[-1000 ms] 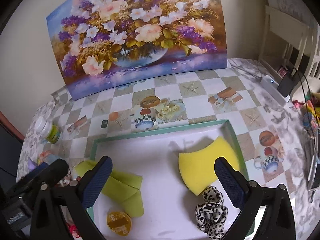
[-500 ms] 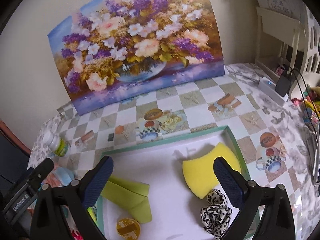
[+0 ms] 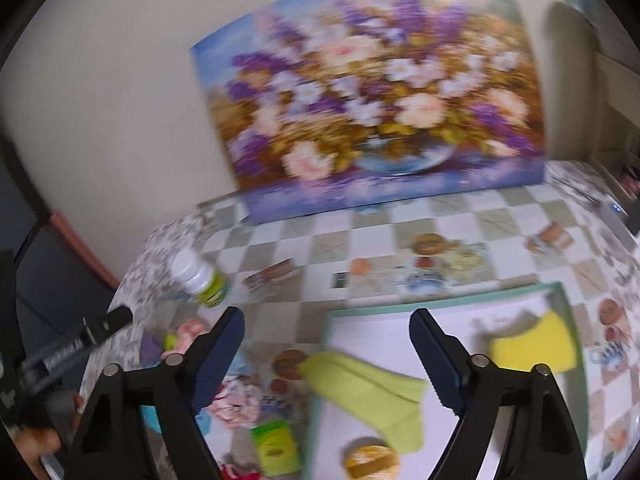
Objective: Organize soft objects
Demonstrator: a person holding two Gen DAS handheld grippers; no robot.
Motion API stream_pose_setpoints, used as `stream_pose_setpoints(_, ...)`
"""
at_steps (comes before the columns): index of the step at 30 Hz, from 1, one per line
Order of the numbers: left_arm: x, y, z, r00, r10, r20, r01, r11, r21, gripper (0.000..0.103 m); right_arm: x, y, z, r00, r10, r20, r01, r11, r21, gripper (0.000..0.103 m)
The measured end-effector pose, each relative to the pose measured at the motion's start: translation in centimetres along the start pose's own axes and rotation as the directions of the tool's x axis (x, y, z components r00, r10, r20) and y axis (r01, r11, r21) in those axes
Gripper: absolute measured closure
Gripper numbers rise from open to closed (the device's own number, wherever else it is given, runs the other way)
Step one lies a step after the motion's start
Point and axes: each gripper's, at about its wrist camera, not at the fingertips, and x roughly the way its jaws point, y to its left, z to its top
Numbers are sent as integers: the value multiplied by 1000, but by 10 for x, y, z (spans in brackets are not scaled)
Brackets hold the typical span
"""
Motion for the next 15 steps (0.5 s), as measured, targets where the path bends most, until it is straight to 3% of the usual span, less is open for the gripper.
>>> stream_pose_setpoints(5,10,48,7,999,40,-15,-41,996,-82,5,28,46,-13,996,54,-75,-60,995,-79,28)
stream_pose_setpoints(9,28,73,8,998,22,-65,-31,990,-138,6,57,76,-24,986,77,-148,-96,987,-129,29)
stream_pose_setpoints(15,71,90,2,983,-6,-181,-29,981,-189,18,97,79,-35,965,92,-245,-119,988,-96,35)
